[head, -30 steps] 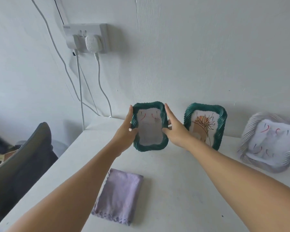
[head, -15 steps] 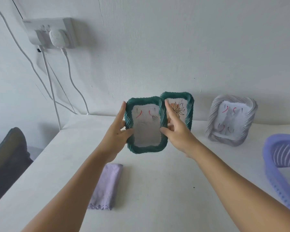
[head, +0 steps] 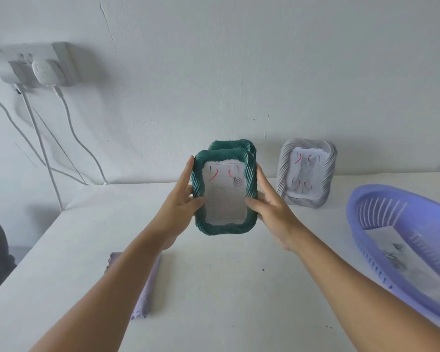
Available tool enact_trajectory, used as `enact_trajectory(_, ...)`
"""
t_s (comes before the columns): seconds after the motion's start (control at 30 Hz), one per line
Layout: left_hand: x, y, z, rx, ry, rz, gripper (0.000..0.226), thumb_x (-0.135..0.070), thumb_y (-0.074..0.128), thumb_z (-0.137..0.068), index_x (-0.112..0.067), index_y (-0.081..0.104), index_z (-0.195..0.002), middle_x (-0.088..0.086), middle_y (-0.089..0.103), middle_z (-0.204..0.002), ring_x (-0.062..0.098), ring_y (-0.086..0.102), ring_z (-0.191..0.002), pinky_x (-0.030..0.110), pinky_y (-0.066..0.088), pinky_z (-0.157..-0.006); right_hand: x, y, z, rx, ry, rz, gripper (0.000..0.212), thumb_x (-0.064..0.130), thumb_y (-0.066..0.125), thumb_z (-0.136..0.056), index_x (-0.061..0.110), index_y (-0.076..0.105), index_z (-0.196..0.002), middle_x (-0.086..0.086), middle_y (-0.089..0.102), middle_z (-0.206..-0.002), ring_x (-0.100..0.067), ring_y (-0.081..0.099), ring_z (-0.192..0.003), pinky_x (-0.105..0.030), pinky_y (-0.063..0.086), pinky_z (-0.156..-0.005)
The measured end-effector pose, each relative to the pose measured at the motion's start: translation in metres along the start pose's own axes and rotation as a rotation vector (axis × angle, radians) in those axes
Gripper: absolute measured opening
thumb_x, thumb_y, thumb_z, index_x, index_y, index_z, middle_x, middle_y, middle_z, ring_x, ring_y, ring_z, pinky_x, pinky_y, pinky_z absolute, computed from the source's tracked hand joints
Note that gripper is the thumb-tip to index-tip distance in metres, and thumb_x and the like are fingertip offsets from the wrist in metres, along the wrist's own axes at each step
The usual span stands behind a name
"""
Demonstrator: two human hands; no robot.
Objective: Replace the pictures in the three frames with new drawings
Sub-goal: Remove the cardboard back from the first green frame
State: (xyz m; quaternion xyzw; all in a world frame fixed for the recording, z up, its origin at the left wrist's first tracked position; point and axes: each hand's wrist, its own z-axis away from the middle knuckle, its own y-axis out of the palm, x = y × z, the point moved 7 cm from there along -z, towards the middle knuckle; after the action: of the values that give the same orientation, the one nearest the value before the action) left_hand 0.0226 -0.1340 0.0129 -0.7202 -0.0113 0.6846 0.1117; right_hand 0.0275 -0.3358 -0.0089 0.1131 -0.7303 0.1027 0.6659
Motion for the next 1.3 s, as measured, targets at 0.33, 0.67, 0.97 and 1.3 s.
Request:
enact_trajectory(0.33, -0.005, 0.016, -0.003, -0.103, -0.019, -0.365, 0.080, -0.034, 0.059, -0.101, -0.068, 0.003, -0.149, -0.006, 0.045, -0.132, 0.021, 0.044, -0.127, 0.046, 0.034, -0.116, 0.009, -0.021, 0.018, -0.216, -0.152, 0.204, 0.073, 0.006, 0.047, -0.103, 0.053, 0.024, -0.155, 0.004, 0.046, -0.155, -0.017, 0.048, -0.139, -0.052, 0.036, -0.118)
enact_trajectory(0.67, -0.044, 0.057, 0.006, -0.263, 0.057, -0.027, 0.064, -0.058, 0.056, -0.097, -0.043, 0.032, -0.154, -0.012, 0.068, -0.123, 0.013, 0.070, -0.107, 0.038, 0.056, -0.098, 0.030, 0.012, 0.035, -0.295, -0.474, 0.993, 0.067, 0.020, 0.045, -0.106, 0.039, 0.011, -0.161, -0.001, 0.066, -0.114, -0.019, 0.064, -0.084, -0.027, 0.045, -0.066)
enact_trajectory(0.97, -0.021, 0.024, 0.016, -0.432, -0.077, 0.052, 0.037, -0.018, 0.051, -0.101, -0.022, 0.054, -0.138, 0.004, 0.076, -0.100, 0.023, 0.076, -0.091, 0.035, 0.063, -0.080, 0.023, 0.032, 0.038, -0.012, -0.290, 0.723, 0.082, 0.052, 0.057, -0.099, 0.046, 0.000, -0.158, 0.015, 0.060, -0.138, -0.005, 0.060, -0.122, -0.029, 0.050, -0.097)
enact_trajectory(1.3, 0.035, 0.015, 0.015, -0.191, -0.297, 0.090, 0.044, -0.004, 0.035, -0.104, -0.025, 0.073, -0.114, 0.006, 0.078, -0.103, 0.022, 0.075, -0.081, 0.034, 0.060, -0.077, -0.057, -0.003, 0.012, 0.014, 0.260, 0.549, 0.086, 0.065, 0.051, -0.095, 0.039, 0.003, -0.161, 0.006, 0.031, -0.164, -0.018, 0.034, -0.148, -0.038, 0.035, -0.115)
